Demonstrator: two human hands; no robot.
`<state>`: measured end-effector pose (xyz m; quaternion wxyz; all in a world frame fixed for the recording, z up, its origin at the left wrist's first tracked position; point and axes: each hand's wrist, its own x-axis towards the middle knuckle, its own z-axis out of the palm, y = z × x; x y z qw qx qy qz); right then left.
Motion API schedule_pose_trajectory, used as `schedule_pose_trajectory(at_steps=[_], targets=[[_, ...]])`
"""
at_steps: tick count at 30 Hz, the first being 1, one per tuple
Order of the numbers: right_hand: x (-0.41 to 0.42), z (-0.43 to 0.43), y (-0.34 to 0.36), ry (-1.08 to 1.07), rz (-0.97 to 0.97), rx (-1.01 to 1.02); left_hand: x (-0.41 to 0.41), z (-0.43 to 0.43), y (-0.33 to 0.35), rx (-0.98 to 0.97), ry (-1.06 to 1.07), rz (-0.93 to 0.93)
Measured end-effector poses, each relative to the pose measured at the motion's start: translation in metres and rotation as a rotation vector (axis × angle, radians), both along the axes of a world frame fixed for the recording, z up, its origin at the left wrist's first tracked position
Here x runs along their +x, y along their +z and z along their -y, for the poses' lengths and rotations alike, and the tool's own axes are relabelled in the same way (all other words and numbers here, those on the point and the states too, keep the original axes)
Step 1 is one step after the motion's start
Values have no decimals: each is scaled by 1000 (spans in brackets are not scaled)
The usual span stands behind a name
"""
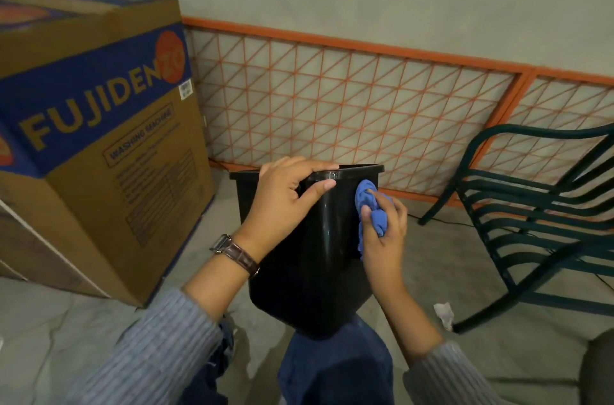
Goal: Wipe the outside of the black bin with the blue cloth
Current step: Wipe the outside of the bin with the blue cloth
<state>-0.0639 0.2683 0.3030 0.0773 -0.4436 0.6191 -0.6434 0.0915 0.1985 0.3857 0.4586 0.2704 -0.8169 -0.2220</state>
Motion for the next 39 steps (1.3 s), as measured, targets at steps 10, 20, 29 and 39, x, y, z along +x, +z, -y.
schedule_pose_trajectory(at_steps=[10, 20, 29, 39], targets=[[1, 17, 19, 374, -221, -41, -1, 12, -15, 14, 78, -21], [-17, 15, -2, 640, -616, 25, 11, 24, -25, 184, 46, -152], [-33, -24, -40, 760, -643, 185, 12, 27, -29, 223, 68, -136], [-68, -48, -64, 819, -630, 320, 8, 22, -22, 247, 25, -108]])
